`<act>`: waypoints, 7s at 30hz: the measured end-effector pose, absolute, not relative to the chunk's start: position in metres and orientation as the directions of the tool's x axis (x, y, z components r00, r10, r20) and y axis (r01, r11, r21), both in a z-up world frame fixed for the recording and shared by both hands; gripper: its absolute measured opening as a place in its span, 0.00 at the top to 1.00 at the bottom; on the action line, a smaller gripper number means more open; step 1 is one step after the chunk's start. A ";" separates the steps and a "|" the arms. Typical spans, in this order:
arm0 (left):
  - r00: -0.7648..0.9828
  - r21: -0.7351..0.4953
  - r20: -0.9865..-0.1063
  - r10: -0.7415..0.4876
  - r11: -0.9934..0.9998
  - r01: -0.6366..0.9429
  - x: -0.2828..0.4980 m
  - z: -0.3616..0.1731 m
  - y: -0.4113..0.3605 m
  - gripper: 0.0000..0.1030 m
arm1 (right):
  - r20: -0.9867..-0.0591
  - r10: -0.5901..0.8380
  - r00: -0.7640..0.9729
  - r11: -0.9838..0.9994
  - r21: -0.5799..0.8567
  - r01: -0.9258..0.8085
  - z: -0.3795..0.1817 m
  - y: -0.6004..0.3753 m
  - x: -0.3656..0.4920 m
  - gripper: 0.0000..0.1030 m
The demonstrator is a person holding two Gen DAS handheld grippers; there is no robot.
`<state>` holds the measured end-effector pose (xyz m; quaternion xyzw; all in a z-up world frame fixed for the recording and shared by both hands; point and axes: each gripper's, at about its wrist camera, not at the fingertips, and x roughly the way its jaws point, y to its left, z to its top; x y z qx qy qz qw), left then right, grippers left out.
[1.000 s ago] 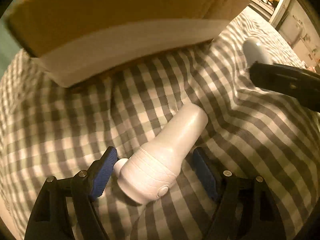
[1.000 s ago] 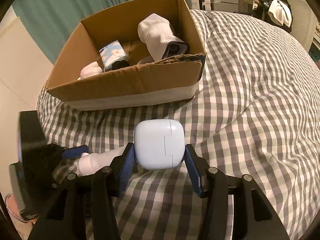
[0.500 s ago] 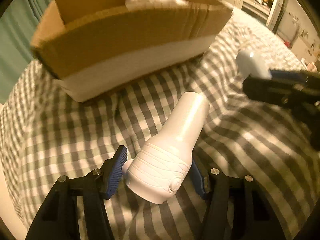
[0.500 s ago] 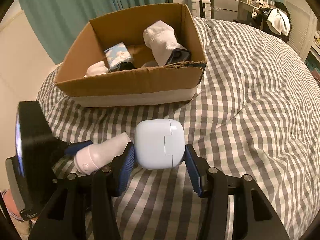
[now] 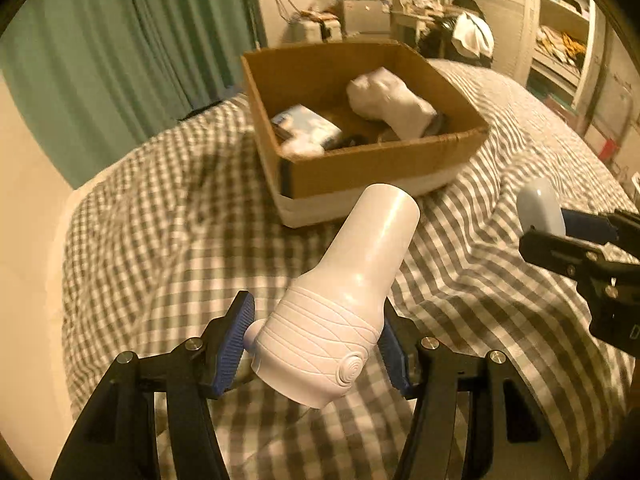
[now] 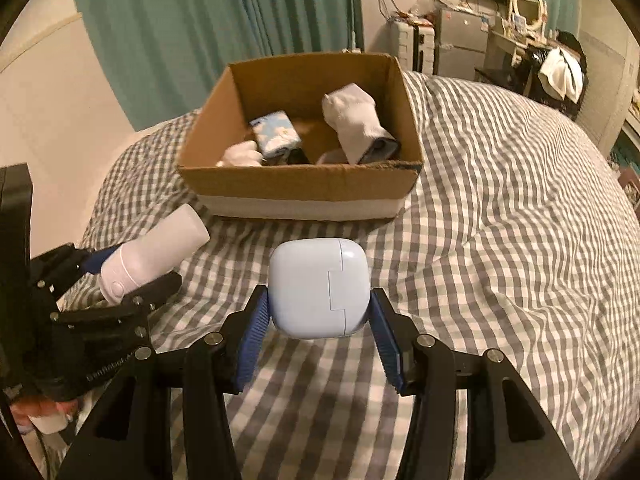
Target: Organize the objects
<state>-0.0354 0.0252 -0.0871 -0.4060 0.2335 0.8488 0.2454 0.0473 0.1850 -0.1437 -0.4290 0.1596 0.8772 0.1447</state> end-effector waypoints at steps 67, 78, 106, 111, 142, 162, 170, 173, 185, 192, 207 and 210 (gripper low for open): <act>-0.583 0.200 -0.766 0.271 -0.762 -0.616 -0.197 -0.049 0.137 0.16 | -0.775 0.130 -0.619 -0.911 0.153 -0.383 -0.122 0.286 -0.095 0.35; -0.688 0.227 -0.664 0.293 -0.798 -0.559 -0.148 0.039 0.111 0.05 | -0.714 0.222 -0.664 -0.891 0.129 -0.436 -0.048 0.283 -0.053 0.24; -0.856 0.163 -0.354 0.378 -0.876 -0.454 -0.004 0.154 0.025 0.00 | -0.452 0.398 -0.798 -0.877 0.069 -0.476 0.079 0.226 0.100 0.03; -0.854 0.143 -0.361 0.375 -0.883 -0.448 -0.005 0.135 0.019 0.00 | -0.438 0.415 -0.797 -0.870 0.064 -0.488 0.066 0.229 0.109 0.02; -0.874 0.187 -0.387 0.293 -0.904 -0.386 0.022 -0.028 0.008 0.00 | -0.411 0.424 -0.807 -0.873 0.052 -0.485 -0.081 0.220 0.112 0.02; -0.856 0.164 -0.412 0.312 -0.899 -0.406 0.019 -0.031 0.005 0.00 | -0.437 0.431 -0.789 -0.870 0.029 -0.492 -0.093 0.212 0.104 0.02; -0.859 0.148 -0.410 0.307 -0.907 -0.395 0.018 -0.023 0.001 0.00 | -0.447 0.432 -0.783 -0.870 0.023 -0.493 -0.092 0.211 0.102 0.02; -0.859 0.142 -0.411 0.306 -0.909 -0.392 0.017 -0.021 0.000 0.00 | -0.449 0.431 -0.783 -0.870 0.021 -0.492 -0.092 0.210 0.102 0.02; -0.862 0.186 -0.406 0.305 -0.895 -0.404 0.022 -0.023 0.005 0.00 | -0.448 0.433 -0.782 -0.871 0.015 -0.491 -0.093 0.208 0.102 0.02; -0.860 0.198 -0.416 0.296 -0.893 -0.404 0.022 -0.027 0.008 0.00 | -0.450 0.428 -0.784 -0.873 0.016 -0.487 -0.094 0.209 0.101 0.02; -0.861 0.201 -0.409 0.301 -0.891 -0.407 0.023 -0.028 0.005 0.00 | -0.455 0.427 -0.781 -0.874 0.014 -0.486 -0.095 0.207 0.099 0.02; -0.866 0.204 -0.396 0.305 -0.891 -0.407 0.026 -0.027 0.005 0.00 | -0.458 0.425 -0.781 -0.874 0.016 -0.485 -0.096 0.208 0.099 0.02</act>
